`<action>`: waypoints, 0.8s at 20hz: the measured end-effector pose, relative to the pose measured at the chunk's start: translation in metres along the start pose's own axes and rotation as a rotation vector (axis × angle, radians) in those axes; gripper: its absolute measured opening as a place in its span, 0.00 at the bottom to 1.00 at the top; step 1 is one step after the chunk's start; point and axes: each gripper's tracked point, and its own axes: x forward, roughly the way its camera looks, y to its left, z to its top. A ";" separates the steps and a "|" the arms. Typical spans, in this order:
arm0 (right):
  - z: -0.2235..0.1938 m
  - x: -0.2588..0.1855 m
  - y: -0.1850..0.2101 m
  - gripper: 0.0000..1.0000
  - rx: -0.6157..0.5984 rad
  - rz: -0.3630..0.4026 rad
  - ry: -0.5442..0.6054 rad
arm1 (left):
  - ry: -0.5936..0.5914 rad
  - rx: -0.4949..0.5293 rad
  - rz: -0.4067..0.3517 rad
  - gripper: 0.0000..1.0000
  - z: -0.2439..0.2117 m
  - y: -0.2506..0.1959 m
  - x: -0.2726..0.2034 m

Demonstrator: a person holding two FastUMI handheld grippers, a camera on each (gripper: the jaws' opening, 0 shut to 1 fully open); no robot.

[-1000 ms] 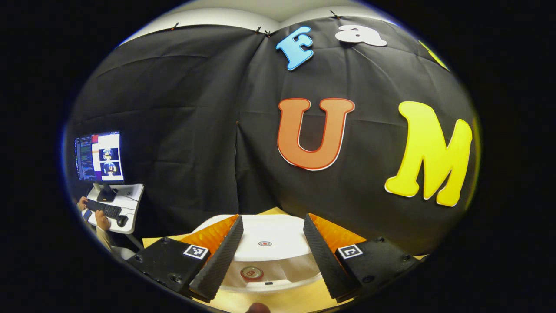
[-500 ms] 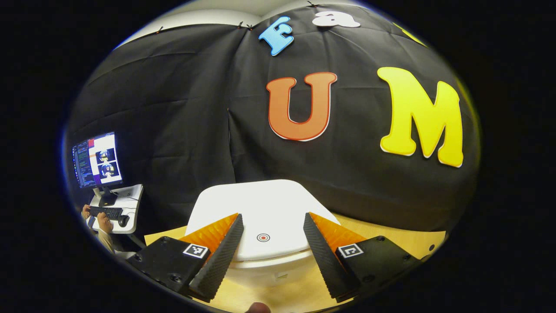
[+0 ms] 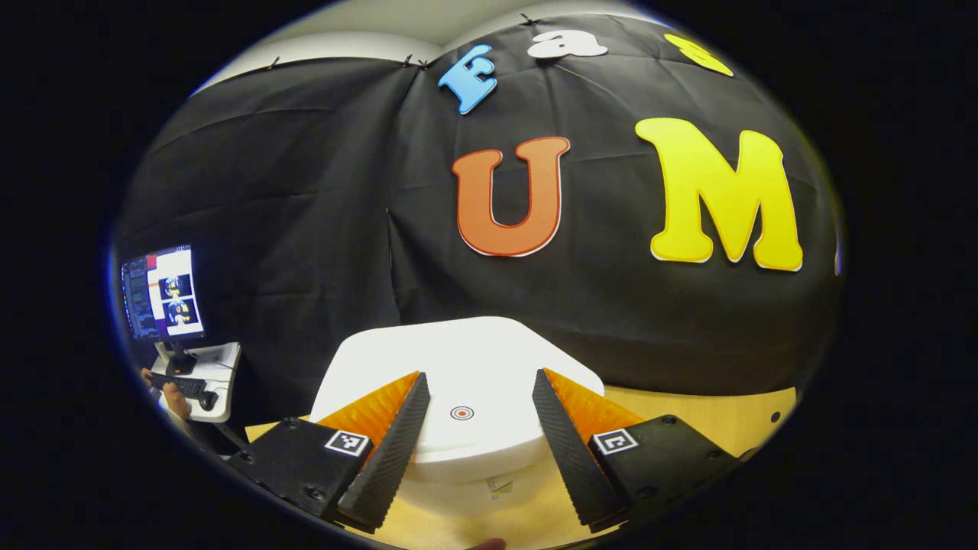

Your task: Press the lid of the desktop garbage bin to open it, pick up the crumpled paper on the desktop and throw it into the bin, then pick up the pop can on the desktop and drop it into the bin, and finally close the garbage bin lid.

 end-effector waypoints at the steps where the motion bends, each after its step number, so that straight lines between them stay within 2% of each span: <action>1: 0.001 0.001 -0.001 0.94 0.002 -0.004 -0.001 | -0.001 0.013 -0.004 0.91 0.001 0.000 0.000; 5: 0.011 0.007 -0.004 0.94 0.010 -0.033 -0.036 | -0.035 0.018 -0.037 0.90 0.011 -0.002 -0.001; 7: 0.019 0.008 -0.006 0.94 0.005 -0.057 -0.066 | -0.046 -0.007 -0.095 0.90 0.012 -0.002 -0.006; 10: 0.030 0.010 -0.003 0.94 -0.026 -0.082 -0.106 | -0.120 -0.039 -0.162 0.89 0.044 -0.003 -0.020; 16: 0.062 0.013 0.003 0.94 -0.033 -0.130 -0.193 | -0.263 0.053 -0.412 0.88 0.104 -0.031 -0.079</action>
